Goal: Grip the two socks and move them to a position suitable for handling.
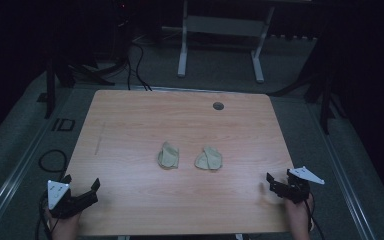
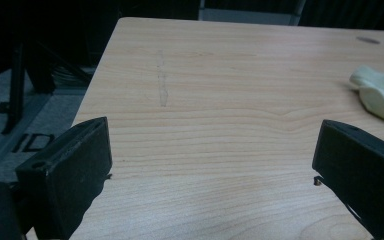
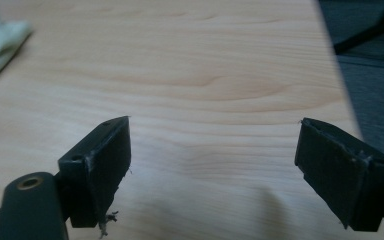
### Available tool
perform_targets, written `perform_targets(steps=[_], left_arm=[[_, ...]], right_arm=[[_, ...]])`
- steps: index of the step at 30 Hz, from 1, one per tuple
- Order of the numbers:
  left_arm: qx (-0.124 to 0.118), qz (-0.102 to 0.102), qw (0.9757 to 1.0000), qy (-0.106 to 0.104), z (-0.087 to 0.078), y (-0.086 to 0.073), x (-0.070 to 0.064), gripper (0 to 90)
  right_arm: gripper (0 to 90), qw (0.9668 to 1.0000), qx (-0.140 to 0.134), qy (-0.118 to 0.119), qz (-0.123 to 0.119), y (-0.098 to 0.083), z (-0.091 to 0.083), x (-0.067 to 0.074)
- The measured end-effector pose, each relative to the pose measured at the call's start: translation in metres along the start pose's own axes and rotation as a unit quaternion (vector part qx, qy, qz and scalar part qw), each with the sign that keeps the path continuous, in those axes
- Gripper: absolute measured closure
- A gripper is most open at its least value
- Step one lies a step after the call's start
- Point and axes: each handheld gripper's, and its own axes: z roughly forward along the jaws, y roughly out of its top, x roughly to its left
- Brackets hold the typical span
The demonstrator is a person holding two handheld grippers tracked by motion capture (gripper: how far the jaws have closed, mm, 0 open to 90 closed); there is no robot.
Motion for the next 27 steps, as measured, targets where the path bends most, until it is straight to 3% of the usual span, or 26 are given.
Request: perform_targets(steps=[3, 7, 10, 12, 16, 19, 23, 24, 25, 27], left_arm=[[-0.006, -0.016, 0.9999, 0.000, -0.001, 0.001, 0.004, 2.7], [-0.002, -0.026, 0.9997, -0.002, -0.002, 0.002, 0.004, 2.7], [0.001, -0.019, 0.9998, 0.002, -0.001, 0.003, 0.000, 2.7], [0.000, -0.018, 0.9998, -0.012, 0.000, 0.004, -0.011, 2.7], [-0.002, 0.008, 0.9996, -0.028, 0.003, 0.006, -0.023, 3.1], [-0.013, 0.007, 0.9991, -0.039, 0.007, 0.009, -0.026, 3.3], [-0.003, -0.006, 0.9980, -0.063, 0.010, 0.011, -0.028, 3.6], [0.011, -0.006, 0.9972, -0.074, 0.011, 0.010, -0.030, 3.5], [0.022, -0.001, 0.9976, -0.066, 0.011, 0.010, -0.032, 3.5], [0.034, 0.002, 0.9968, -0.072, 0.011, 0.010, -0.034, 3.0]], right_arm=[[14.6, 0.9997, 0.007, 0.008, -0.024, 0.003, 0.002, 0.005], [14.2, 0.9988, 0.026, 0.033, -0.026, 0.007, 0.002, 0.006], [14.2, 0.9980, 0.040, 0.036, -0.035, 0.007, 0.001, 0.006], [14.5, 0.9960, 0.066, 0.056, -0.022, 0.011, 0.001, 0.007], [14.5, 0.9947, 0.072, 0.066, -0.030, 0.017, 0.004, 0.013], [14.4, 0.9940, 0.072, 0.072, -0.039, 0.022, 0.009, 0.017], [14.4, 0.9933, 0.069, 0.081, -0.046, 0.030, 0.016, 0.025], [14.4, 0.9929, 0.069, 0.083, -0.049, 0.031, 0.018, 0.028], [14.4, 0.9922, 0.072, 0.088, -0.051, 0.033, 0.020, 0.031], [14.3, 0.9909, 0.076, 0.096, -0.057, 0.036, 0.024, 0.037]])
